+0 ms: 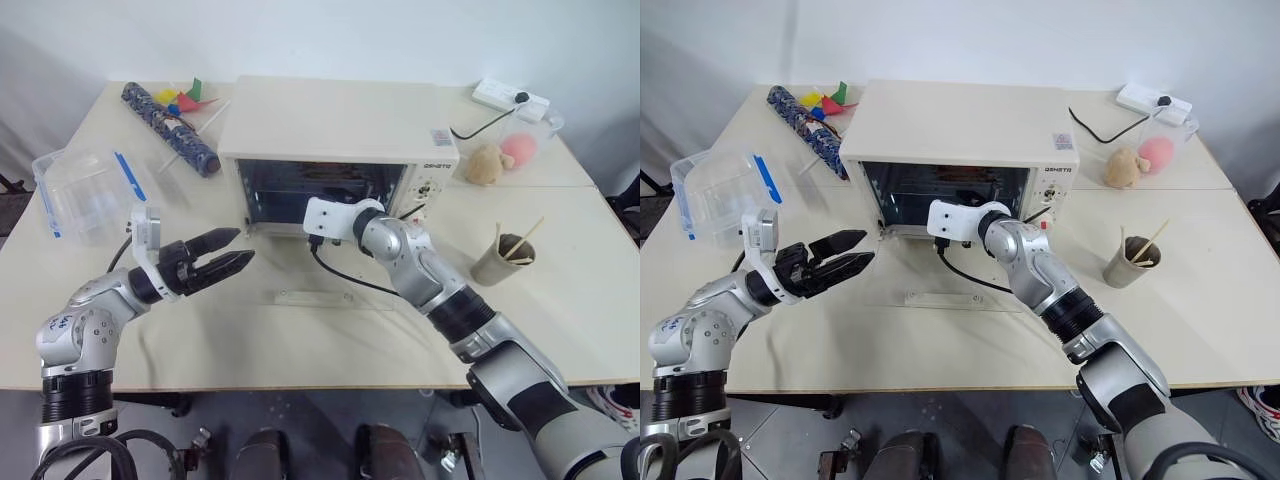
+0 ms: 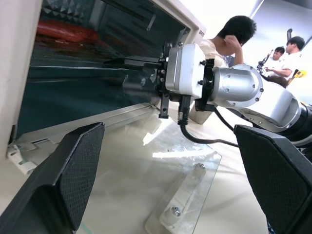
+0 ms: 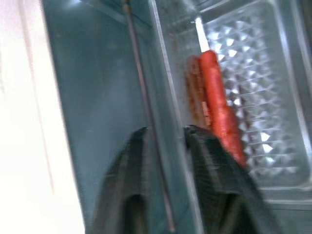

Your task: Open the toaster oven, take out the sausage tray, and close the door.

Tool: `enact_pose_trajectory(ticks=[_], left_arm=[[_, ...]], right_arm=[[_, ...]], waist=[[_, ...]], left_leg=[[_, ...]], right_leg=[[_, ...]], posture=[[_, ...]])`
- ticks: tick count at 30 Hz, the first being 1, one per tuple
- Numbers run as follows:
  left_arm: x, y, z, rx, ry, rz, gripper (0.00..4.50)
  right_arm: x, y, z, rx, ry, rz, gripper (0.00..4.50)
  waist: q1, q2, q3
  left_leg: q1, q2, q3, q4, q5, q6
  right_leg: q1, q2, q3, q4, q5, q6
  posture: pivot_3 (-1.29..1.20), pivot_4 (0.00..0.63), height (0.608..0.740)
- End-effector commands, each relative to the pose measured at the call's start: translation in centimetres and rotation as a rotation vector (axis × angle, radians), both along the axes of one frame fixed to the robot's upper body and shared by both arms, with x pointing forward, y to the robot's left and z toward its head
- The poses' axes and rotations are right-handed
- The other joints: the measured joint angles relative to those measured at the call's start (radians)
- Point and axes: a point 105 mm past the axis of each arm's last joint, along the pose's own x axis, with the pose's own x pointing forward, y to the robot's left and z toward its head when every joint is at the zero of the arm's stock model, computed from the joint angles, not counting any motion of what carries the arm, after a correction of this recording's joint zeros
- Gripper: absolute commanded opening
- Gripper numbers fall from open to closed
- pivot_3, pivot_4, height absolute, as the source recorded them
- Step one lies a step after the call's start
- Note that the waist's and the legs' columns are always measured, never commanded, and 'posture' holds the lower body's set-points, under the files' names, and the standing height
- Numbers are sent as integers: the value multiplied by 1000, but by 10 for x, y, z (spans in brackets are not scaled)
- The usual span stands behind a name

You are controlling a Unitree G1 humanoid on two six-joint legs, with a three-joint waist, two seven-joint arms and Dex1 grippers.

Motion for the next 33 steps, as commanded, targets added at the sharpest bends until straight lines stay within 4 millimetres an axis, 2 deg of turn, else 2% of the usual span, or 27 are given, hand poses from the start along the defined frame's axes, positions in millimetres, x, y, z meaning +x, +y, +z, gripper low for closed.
enact_pose_trajectory(ticks=[1,17,22,33], left_arm=[[1,-14,12,-17,-40,-65,4500],[28,-22,32,-42,-81,-81,4500],[36,-22,43,-49,-103,-88,4500],[52,-13,50,-30,-116,-85,4500]], right_arm=[[-6,5,3,-35,-60,42,28],[-28,14,10,-80,-130,108,28],[-42,13,7,-78,-125,129,28],[-70,-6,4,-103,-177,163,28]], waist=[[1,0,0],[-6,0,0],[-11,0,0],[-6,0,0]], left_leg=[[0,0,0,0,0,0],[0,0,0,-2,0,-1],[0,0,0,-3,0,-1],[0,-1,0,-3,0,0]], right_leg=[[0,0,0,0,0,0],[0,0,0,0,0,0],[-1,0,-1,-1,0,0],[-1,0,-1,-1,0,0]], posture=[[0,150,740],[0,150,740],[0,150,740],[0,150,740]])
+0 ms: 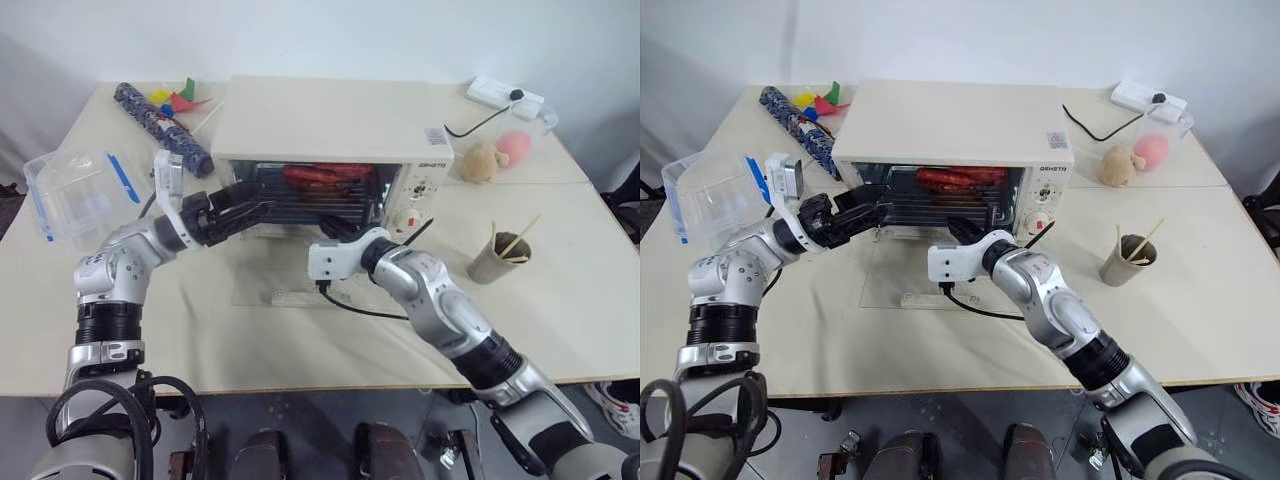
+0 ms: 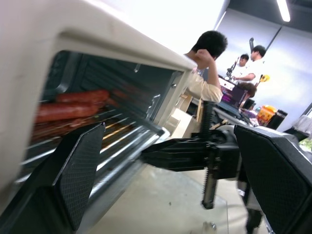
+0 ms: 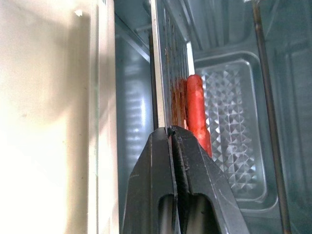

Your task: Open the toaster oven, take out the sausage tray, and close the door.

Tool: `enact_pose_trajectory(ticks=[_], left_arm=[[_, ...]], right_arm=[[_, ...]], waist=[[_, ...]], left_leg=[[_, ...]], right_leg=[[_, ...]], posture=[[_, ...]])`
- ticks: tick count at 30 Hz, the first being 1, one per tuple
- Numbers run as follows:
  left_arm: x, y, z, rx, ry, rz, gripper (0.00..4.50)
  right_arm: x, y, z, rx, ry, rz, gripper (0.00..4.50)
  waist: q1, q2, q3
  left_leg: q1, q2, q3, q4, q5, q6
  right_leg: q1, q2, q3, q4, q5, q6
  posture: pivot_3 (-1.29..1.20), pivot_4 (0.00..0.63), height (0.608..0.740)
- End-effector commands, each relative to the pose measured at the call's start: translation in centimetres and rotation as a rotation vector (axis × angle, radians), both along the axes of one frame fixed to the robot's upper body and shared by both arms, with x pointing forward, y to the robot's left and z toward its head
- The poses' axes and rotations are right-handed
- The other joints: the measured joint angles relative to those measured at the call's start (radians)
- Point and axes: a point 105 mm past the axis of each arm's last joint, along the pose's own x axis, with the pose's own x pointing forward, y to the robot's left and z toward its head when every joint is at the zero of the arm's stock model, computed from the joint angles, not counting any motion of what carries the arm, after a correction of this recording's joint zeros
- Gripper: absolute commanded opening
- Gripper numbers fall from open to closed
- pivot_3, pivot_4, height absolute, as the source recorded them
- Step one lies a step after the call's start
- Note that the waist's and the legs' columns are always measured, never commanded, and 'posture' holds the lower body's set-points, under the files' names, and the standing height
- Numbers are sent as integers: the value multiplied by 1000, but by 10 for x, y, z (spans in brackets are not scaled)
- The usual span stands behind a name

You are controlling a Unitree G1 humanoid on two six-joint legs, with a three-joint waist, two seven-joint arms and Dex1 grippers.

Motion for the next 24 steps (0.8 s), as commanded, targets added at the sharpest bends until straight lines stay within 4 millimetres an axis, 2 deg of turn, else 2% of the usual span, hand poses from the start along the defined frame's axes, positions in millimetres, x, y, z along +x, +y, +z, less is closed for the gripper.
enact_pose_trajectory(ticks=[1,24], left_arm=[[3,4,9,27,-48,7,4500],[11,15,12,41,-65,49,4500]], right_arm=[[-12,-5,17,13,-69,28,28],[-50,-15,4,-50,-129,117,28]], waist=[[7,0,0],[24,0,0]], left_leg=[[0,0,0,0,0,0],[0,0,1,3,0,0]], right_leg=[[0,0,0,0,0,0],[1,0,1,0,0,0]], posture=[[0,150,740],[0,150,740]])
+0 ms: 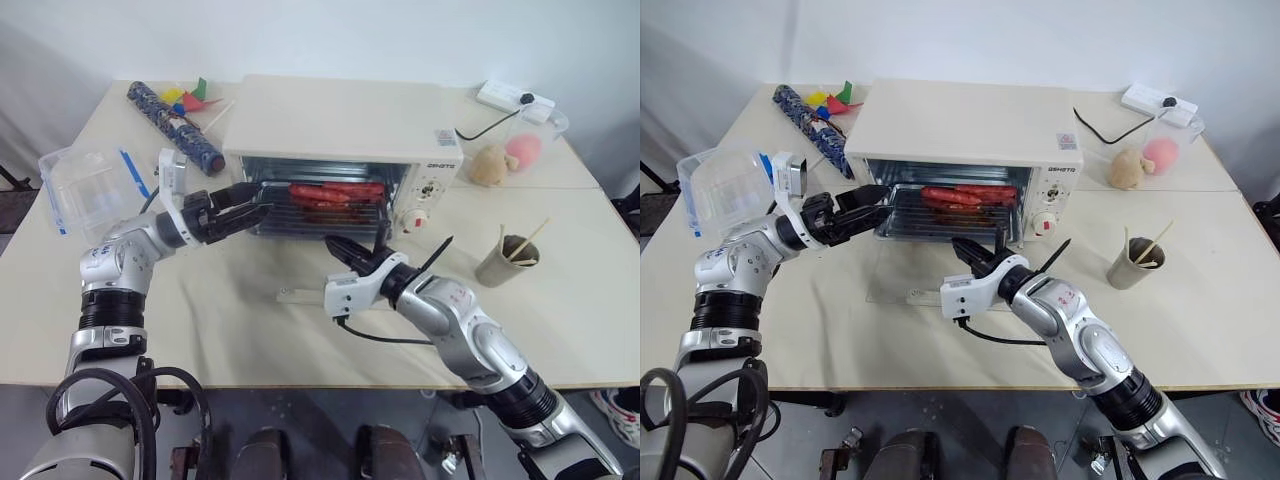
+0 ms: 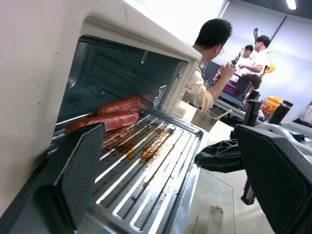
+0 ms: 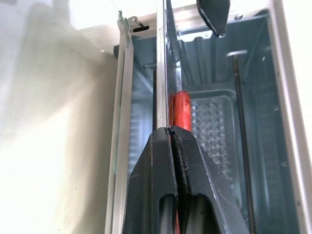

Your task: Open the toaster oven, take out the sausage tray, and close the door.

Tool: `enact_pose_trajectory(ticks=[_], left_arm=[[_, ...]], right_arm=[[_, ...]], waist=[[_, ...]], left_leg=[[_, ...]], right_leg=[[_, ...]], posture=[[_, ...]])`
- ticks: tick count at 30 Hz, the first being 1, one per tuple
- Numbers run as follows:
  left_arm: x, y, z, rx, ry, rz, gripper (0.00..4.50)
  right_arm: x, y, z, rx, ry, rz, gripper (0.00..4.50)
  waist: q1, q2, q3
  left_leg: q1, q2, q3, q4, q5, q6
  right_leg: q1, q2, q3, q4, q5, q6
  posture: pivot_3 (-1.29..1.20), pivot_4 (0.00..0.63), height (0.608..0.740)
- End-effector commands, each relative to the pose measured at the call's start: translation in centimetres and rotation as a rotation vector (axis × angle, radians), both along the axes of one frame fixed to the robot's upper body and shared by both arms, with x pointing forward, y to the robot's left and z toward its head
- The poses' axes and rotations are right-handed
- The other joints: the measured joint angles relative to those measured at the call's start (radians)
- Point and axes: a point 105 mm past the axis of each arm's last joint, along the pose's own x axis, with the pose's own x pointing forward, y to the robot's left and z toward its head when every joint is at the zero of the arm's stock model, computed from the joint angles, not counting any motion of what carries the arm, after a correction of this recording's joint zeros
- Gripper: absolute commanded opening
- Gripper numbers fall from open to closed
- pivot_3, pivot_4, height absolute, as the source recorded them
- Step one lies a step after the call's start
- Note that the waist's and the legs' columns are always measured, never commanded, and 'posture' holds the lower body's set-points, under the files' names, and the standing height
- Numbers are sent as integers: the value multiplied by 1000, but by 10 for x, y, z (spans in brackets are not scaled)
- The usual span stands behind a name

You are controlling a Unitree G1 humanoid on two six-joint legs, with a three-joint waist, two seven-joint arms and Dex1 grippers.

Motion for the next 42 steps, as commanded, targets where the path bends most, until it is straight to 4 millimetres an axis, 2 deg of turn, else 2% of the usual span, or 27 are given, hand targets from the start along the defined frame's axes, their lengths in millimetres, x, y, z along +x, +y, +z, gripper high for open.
enact_pose_trajectory(ticks=[1,8,13,17,20,24,29,31,33,42], left_arm=[[2,14,17,1,-59,57,4500],[-1,19,15,6,-51,72,4500],[0,19,14,4,-49,76,4500],[0,18,14,2,-50,73,4500],[1,17,13,2,-51,74,4500],[1,16,13,-1,-51,72,4500],[1,16,12,-1,-48,71,4500],[2,17,13,-2,-49,74,4500],[3,16,13,-4,-51,75,4500],[4,13,14,-10,-60,70,4500]], right_arm=[[-11,-2,9,10,-48,36,28],[-19,-3,7,8,-64,66,28],[-16,-6,1,6,-51,55,28],[-18,-1,-9,-49,-1,90,28],[-23,3,-7,-41,-9,124,28],[-19,5,-8,-20,36,89,935],[-11,1,-9,-42,34,40,2549],[-1,-2,-15,-52,56,-10,3143],[7,-4,-19,-64,72,-53,3143],[30,1,-15,-77,19,-104,3143]], waist=[[0,0,0],[-2,0,0],[-1,0,0],[-1,0,0],[-1,0,0],[-1,0,0],[-1,0,0],[-1,0,0],[-1,0,0],[-2,0,0]], left_leg=[[0,0,0,0,0,0],[0,0,0,0,0,0],[0,0,0,0,0,0],[0,0,0,0,0,0],[0,0,0,0,0,0],[0,0,0,1,0,0],[0,0,0,1,0,0],[0,0,-1,1,0,0],[0,0,-1,1,0,0],[0,0,-1,3,0,0]], right_leg=[[0,0,0,0,0,0],[0,0,0,0,0,0],[0,0,0,0,0,0],[0,0,0,0,0,0],[0,0,0,0,0,0],[0,0,0,0,0,0],[1,0,0,0,0,0],[1,0,0,0,0,0],[1,0,0,0,0,0],[1,0,0,1,0,0]], posture=[[0,150,740],[0,150,740],[0,150,740],[0,150,740],[0,150,740],[0,150,740],[0,150,740],[0,150,740],[0,150,740],[0,150,740]])
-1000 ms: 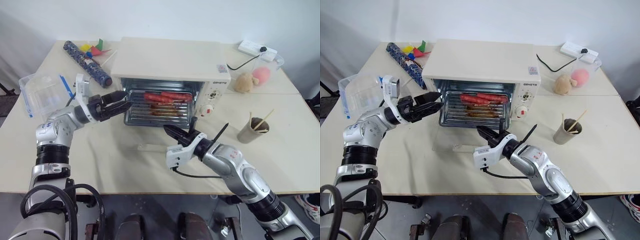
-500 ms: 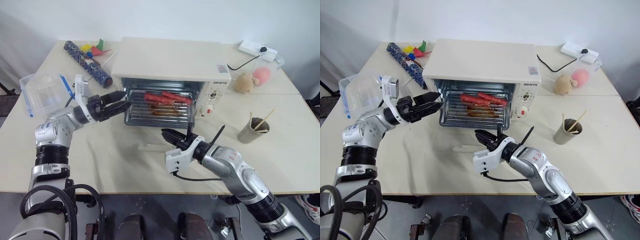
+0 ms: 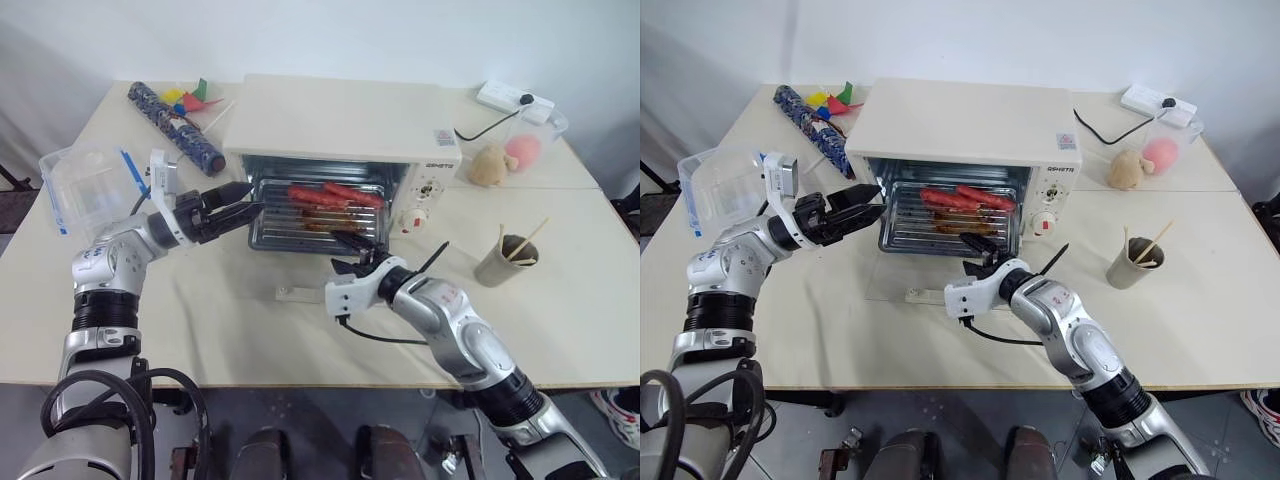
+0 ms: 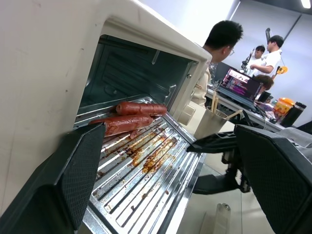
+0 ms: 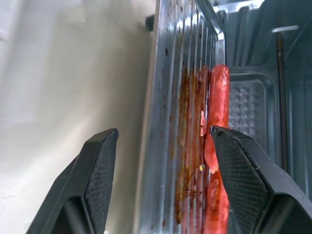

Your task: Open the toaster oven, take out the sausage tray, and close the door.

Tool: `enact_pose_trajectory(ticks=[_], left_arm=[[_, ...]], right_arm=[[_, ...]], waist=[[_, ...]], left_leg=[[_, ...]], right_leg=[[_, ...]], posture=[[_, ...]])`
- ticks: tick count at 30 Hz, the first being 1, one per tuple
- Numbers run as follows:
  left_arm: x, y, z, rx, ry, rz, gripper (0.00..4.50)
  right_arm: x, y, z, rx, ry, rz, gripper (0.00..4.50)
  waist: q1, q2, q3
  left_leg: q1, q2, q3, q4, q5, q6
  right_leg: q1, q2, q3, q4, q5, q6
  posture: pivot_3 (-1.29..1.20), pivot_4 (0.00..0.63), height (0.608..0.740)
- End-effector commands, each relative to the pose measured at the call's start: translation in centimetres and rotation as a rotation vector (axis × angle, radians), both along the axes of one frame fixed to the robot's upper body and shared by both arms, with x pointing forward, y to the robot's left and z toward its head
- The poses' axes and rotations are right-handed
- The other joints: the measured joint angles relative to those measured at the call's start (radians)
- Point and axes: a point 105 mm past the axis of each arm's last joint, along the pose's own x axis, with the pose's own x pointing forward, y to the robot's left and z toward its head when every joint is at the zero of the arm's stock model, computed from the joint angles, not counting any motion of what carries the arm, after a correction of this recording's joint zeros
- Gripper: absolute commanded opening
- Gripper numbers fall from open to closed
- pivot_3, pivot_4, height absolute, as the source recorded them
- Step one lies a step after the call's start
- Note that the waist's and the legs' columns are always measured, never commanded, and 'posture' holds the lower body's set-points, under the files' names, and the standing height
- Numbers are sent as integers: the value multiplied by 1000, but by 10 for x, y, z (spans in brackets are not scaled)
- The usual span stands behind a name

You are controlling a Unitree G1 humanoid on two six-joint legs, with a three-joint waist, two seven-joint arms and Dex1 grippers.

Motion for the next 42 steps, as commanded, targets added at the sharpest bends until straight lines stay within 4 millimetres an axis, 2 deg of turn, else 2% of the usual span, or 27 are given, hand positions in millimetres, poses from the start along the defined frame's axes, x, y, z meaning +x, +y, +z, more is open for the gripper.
enact_pose_trajectory(ticks=[1,3,8,11,13,27,42], left_arm=[[2,3,15,-9,-57,24,4500],[2,2,15,-9,-58,23,4500],[2,3,15,-10,-57,22,4500],[2,2,15,-10,-56,22,4500],[2,2,15,-10,-56,21,4500],[5,1,15,-10,-54,18,4500],[3,4,12,1,32,-3,4500]], right_arm=[[2,4,5,5,-37,7,3143],[3,5,7,15,-42,2,3143],[2,5,9,19,-59,-4,1596],[-1,5,11,18,-77,-4,511],[-2,4,12,21,-86,-4,48],[-16,2,16,54,-100,12,48],[-38,-13,18,67,-136,45,48]], waist=[[0,0,0],[0,0,0],[0,0,0],[-1,0,0],[-1,0,0],[0,0,0],[1,0,0]], left_leg=[[0,0,0,0,0,0],[0,0,0,0,0,0],[0,0,0,0,0,0],[0,0,0,0,0,0],[0,0,0,0,0,0],[0,0,0,0,0,0],[0,0,0,0,0,0]], right_leg=[[0,0,0,0,0,0],[0,0,0,0,0,0],[0,0,0,0,0,0],[0,0,0,0,0,0],[0,0,0,0,0,0],[0,0,0,0,0,0],[0,0,0,0,0,0]], posture=[[0,150,740],[0,150,740],[0,150,740],[0,150,740],[0,150,740],[0,150,740],[0,150,740]])
